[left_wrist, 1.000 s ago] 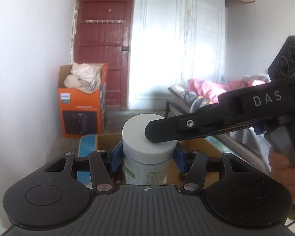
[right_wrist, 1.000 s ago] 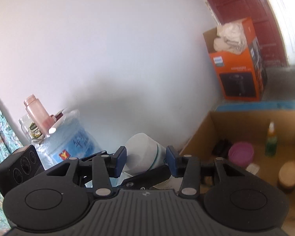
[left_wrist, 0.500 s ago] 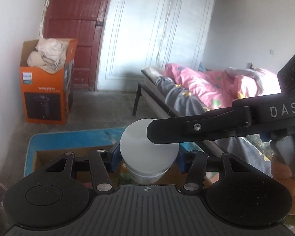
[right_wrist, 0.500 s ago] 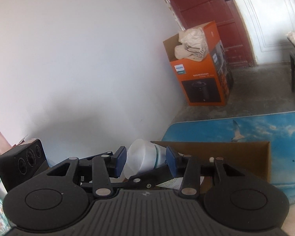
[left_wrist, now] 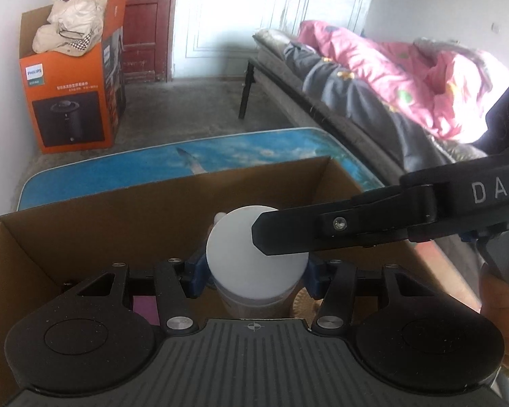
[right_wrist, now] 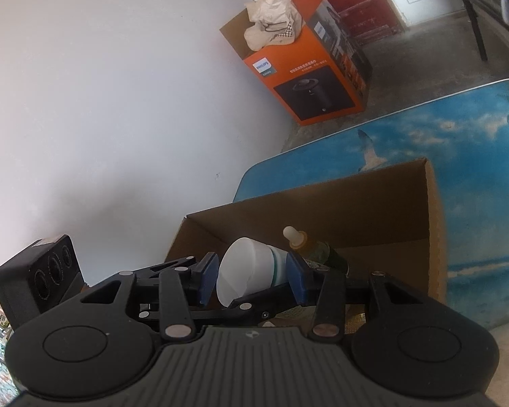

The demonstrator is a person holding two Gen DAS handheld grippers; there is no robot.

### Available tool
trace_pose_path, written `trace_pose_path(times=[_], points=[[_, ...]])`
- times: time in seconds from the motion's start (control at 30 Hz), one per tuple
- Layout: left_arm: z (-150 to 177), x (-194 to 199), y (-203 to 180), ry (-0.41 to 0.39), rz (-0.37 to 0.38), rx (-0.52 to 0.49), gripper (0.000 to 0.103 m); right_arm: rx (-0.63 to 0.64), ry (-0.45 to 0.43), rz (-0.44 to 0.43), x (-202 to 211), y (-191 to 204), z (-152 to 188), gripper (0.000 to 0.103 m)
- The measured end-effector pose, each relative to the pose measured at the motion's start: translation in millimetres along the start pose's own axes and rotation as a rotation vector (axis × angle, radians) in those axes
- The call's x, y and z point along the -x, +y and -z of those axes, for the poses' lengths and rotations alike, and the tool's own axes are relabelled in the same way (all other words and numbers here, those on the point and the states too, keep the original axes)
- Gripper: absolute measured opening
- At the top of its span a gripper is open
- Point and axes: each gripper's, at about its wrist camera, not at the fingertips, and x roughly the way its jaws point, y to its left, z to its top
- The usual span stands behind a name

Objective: Organize rigid objects
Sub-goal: 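Carry the pill bottle into the cardboard box and open the right tool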

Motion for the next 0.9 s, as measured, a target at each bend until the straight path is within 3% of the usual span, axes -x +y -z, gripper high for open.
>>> trace_pose_path(times=[0.3,0.5,0.63,0.77,0.83,0.9], points=[[-8.8,-18.0,-2.6,0.133,-0.016,-0.017,0.054,0.023,0.05,0.063,-15.4,-7.1,-0.7,0.048],[-6.7,-14.4,-1.4,0.114,-0.012,-0.019,0.061,0.067,0.046,0.092,-14.9,-0.3,0.9,0.056],[-7.2,-3.0,-7.3,0.048,-0.023,-0.044,0.079,0.118,-0.004,0.12,0.4,11.2,1.5,0.06],[-5.2,28.7,-10.5,-0.073,-0.013,-0.052,0.082,0.148,-0.088,0.127,34.0,25.8,2.9,0.065],[-1.9,50.2,-12.6,-0.137,-0.004,-0.039,0.096,0.162,-0.135,0.119,55.6,35.0,8.6,0.067],[3.4,73.6,-16.2,-0.208,0.008,-0.023,0.103,0.185,-0.18,0.106,78.4,46.1,18.1,0.078]])
